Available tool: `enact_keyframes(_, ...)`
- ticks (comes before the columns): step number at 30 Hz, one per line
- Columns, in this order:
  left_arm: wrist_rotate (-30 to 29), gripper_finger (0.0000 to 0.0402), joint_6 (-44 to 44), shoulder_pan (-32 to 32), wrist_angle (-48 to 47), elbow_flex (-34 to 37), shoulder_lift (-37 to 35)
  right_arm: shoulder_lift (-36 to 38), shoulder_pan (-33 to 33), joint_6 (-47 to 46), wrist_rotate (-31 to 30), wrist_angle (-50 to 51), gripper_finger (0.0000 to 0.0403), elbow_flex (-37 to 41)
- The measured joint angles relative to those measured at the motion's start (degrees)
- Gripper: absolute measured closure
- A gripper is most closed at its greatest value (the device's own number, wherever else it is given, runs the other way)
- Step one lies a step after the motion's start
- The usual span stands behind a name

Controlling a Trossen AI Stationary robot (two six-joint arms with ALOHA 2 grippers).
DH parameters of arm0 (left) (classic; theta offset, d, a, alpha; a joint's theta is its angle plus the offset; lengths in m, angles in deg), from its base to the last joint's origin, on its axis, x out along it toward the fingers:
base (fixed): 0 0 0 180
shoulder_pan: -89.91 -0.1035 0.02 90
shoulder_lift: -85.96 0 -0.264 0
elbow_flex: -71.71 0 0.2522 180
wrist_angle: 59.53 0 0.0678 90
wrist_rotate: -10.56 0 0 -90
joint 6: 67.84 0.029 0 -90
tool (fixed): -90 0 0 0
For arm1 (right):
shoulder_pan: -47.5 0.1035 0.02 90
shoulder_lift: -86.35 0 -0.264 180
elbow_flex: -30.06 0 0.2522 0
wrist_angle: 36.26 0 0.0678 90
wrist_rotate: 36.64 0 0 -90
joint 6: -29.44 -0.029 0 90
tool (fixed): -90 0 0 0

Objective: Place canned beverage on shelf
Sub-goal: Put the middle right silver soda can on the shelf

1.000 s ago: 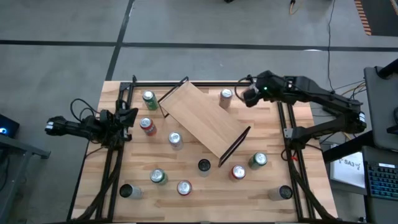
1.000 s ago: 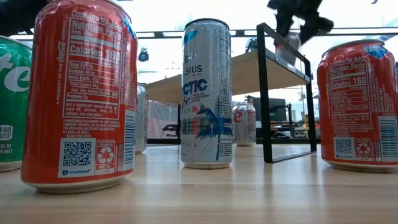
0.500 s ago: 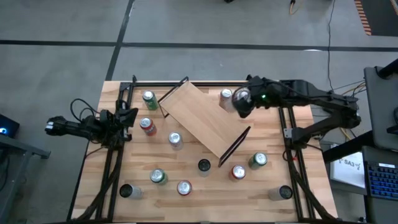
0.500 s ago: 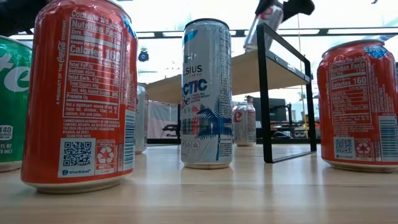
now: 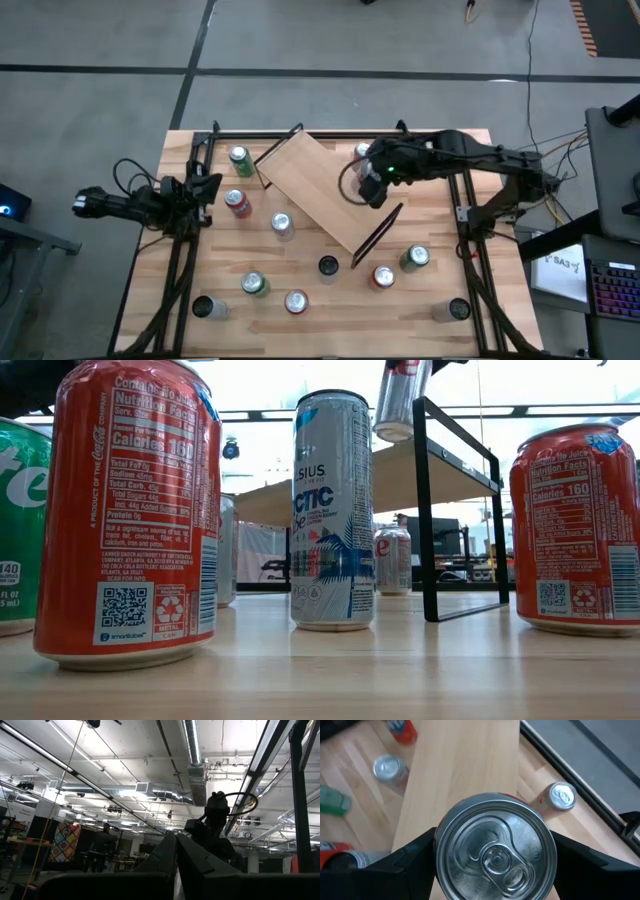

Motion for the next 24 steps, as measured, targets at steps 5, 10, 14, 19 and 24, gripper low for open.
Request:
enact_keyframes(5,0.0,0.0401,0.0,0.02,-0.02,0.0,0.01,-5.19,0.99,0.05,1.76,4.43,0.0111,-5.93)
enact_keyframes(10,0.02,0.0401,-0.02,0.01,-0.04,0.0,0.0,-7.59,1.12,0.93,4.44,5.09,0.0111,-8.51)
enact_keyframes(14,0.02,0.0401,-0.02,0.0,-0.06,0.0,0.02,-8.67,1.32,1.16,6.65,5.17,0.0111,-8.78)
enact_keyframes(19,0.02,0.0401,-0.02,0.02,-0.04,0.0,0.02,-9.18,2.45,1.04,7.73,5.17,0.0111,-8.78)
enact_keyframes(24,0.02,0.0401,-0.02,0.0,-0.07,0.0,0.01,-9.22,4.04,0.42,8.92,5.06,0.0111,-8.73)
